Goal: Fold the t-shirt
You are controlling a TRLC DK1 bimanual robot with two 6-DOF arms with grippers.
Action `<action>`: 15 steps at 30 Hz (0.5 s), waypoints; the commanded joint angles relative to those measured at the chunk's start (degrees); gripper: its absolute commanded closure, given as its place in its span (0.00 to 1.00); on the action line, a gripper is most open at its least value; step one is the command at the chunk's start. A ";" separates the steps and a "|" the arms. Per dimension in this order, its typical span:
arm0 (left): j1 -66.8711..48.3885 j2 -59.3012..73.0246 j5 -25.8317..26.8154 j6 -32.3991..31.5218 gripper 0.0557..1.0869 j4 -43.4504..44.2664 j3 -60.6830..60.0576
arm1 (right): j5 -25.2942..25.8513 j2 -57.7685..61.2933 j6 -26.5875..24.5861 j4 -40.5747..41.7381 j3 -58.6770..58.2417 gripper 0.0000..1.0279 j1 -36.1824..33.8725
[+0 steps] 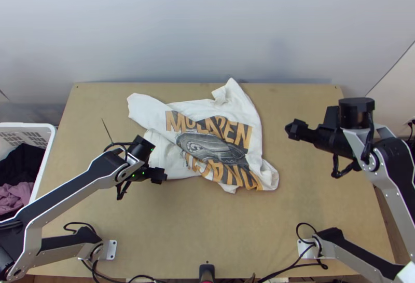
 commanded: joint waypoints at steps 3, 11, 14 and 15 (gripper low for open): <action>-0.32 2.44 -0.98 -2.04 0.32 5.74 -0.99 | -0.09 -1.70 -0.32 -1.34 -2.12 0.05 2.18; 1.09 2.53 -3.62 -1.08 0.95 11.54 -1.34 | -0.18 -1.61 -1.02 -2.05 -4.05 0.05 6.58; 2.67 2.26 -3.71 -0.55 0.96 11.45 0.15 | -0.09 -0.99 -0.85 -2.05 -4.23 0.05 7.46; 3.55 1.91 -3.71 -0.46 0.96 11.19 0.94 | -0.09 -0.73 -0.76 -2.05 -4.14 0.05 7.46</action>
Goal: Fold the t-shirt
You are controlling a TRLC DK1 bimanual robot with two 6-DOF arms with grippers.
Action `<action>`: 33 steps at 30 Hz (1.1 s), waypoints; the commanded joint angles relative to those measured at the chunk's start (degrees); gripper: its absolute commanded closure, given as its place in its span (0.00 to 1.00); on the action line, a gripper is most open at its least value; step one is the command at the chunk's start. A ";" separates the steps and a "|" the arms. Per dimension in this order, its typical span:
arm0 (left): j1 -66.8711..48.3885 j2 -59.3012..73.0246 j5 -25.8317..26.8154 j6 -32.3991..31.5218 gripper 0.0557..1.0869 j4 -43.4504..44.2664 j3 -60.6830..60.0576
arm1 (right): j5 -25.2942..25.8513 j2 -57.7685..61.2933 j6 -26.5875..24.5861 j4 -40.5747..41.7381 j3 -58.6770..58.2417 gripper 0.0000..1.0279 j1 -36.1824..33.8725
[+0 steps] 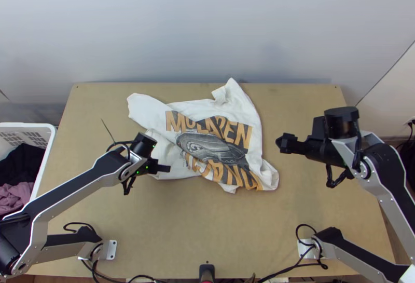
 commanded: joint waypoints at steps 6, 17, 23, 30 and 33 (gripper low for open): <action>7.82 -2.89 -0.91 2.96 0.96 0.73 5.64 | -0.04 1.66 0.07 0.16 -1.19 0.05 3.97; 5.45 -5.26 -0.03 3.22 0.96 -1.55 2.48 | -0.04 3.15 0.07 1.04 -1.28 0.05 4.85; 3.86 -4.91 0.32 2.87 0.69 -3.66 1.25 | 0.04 3.33 -0.19 1.04 -1.37 0.05 4.85; 1.23 -3.68 0.41 1.82 0.38 -6.30 0.98 | 0.04 3.33 -0.19 1.04 -1.37 0.05 4.58; -0.27 -2.36 0.41 1.11 0.38 -6.91 1.07 | 0.04 3.42 -0.19 1.04 -1.46 0.05 4.58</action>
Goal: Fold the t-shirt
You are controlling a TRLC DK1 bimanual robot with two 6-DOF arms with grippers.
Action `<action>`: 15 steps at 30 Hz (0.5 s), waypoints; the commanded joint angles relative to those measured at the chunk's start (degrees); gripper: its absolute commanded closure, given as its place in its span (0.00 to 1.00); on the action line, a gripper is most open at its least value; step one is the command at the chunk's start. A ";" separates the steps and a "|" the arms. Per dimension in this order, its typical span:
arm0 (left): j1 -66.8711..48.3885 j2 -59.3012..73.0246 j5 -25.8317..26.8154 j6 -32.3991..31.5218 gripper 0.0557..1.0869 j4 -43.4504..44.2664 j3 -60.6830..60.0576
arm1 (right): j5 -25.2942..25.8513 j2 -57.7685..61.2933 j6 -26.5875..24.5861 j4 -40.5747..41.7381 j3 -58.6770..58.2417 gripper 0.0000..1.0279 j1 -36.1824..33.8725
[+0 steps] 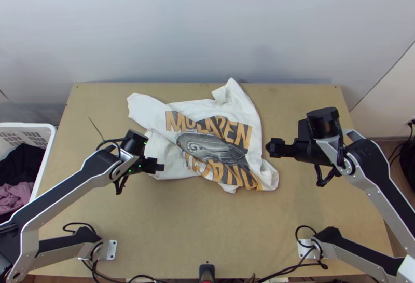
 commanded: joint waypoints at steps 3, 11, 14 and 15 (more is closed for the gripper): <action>-4.21 2.82 0.10 -2.06 0.38 -1.82 -0.15 | 0.02 0.16 -0.41 -0.05 -0.19 0.05 0.02; -6.76 4.93 0.10 -3.82 0.39 -1.82 -0.33 | 0.02 0.25 -0.85 -0.58 -0.80 0.05 0.37; -7.02 6.08 -0.51 -4.17 0.39 -1.73 -0.94 | 0.02 0.51 -0.85 -0.58 -0.80 0.05 0.37; -7.02 6.43 -1.30 -4.26 0.44 -1.29 -1.30 | 0.02 0.60 -0.94 -0.58 -0.80 0.05 0.37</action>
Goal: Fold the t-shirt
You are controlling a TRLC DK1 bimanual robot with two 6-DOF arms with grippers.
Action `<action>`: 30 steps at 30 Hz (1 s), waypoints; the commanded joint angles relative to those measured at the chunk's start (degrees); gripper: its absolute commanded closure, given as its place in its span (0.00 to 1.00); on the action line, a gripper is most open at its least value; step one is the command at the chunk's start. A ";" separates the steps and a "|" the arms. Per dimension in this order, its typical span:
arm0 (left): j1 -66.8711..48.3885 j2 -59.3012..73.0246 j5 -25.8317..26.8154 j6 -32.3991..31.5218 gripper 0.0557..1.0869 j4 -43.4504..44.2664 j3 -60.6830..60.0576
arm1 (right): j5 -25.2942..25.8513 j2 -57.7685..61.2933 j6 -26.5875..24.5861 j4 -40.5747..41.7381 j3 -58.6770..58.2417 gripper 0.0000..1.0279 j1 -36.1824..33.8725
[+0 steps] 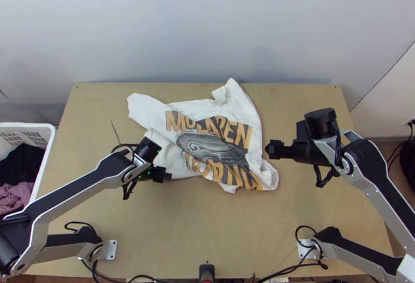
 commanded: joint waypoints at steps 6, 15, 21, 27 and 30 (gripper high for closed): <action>-1.27 1.31 -3.37 -0.78 0.70 3.82 -3.25 | 0.02 0.42 -0.53 -0.21 -0.13 0.05 0.37; 1.72 -0.27 -6.18 1.33 0.96 5.57 -2.37 | -0.07 1.48 -1.85 -1.44 0.31 0.07 5.73; 9.27 -2.73 -6.18 3.00 0.96 4.78 2.46 | -0.15 4.47 -3.43 -3.63 0.05 0.07 12.59; 17.01 -4.49 -6.09 3.26 0.96 4.87 7.47 | -2.09 7.02 -3.60 -4.25 -2.50 0.07 17.60; 19.91 -4.67 -6.09 3.17 0.96 4.96 10.19 | -2.61 7.90 -3.87 -4.16 -3.11 0.07 18.91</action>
